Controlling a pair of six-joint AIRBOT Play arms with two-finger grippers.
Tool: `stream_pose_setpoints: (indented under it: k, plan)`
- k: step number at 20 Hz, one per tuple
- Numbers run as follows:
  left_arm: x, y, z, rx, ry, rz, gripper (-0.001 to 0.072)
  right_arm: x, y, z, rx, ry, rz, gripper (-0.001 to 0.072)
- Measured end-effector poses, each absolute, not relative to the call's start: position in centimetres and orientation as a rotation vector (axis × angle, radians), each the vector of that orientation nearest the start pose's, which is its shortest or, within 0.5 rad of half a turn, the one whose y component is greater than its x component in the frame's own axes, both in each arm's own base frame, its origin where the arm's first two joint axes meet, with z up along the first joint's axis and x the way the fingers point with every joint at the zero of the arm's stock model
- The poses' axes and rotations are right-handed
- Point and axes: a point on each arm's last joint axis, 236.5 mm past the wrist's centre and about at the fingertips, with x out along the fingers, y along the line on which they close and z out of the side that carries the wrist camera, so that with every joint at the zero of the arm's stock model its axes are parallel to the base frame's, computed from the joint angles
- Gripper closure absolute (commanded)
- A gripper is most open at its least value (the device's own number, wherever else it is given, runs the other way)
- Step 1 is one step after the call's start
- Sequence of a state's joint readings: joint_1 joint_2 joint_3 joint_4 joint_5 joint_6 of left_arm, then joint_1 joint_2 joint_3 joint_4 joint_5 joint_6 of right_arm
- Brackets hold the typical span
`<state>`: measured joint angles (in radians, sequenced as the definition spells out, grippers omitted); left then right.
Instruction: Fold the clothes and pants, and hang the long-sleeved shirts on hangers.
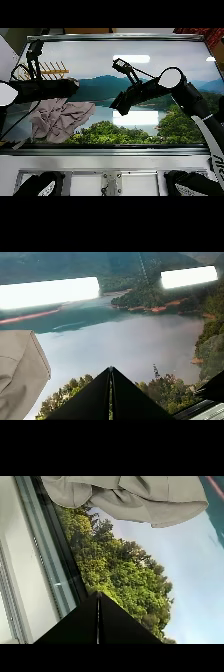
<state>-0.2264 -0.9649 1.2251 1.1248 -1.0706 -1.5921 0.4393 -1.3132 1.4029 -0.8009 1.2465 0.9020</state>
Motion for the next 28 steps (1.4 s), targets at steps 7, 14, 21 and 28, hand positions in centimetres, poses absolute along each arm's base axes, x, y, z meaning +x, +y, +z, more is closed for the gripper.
stream_pose_setpoints:
  k: [7, 14, 21, 28]
  plan:
    - [35.0, -17.2, 18.7, -0.292, 0.845, -0.485, 0.0693, 30.8, 31.7, 14.0, -0.142, 0.877, 1.230, 0.0694]
    - [36.0, -15.1, 18.2, -0.223, 0.820, -0.421, 0.0018, 30.8, 31.7, 14.0, -0.142, 0.877, 1.229, 0.0695]
    - [40.8, 2.1, 9.5, -0.078, 0.987, 0.052, 0.0024, 30.8, 31.7, 14.0, -0.142, 0.877, 1.229, 0.0694]
    - [40.8, 7.9, -6.2, -0.183, 1.356, 0.182, 0.0024, 30.8, 31.7, 14.0, -0.142, 0.877, 1.230, 0.0694]
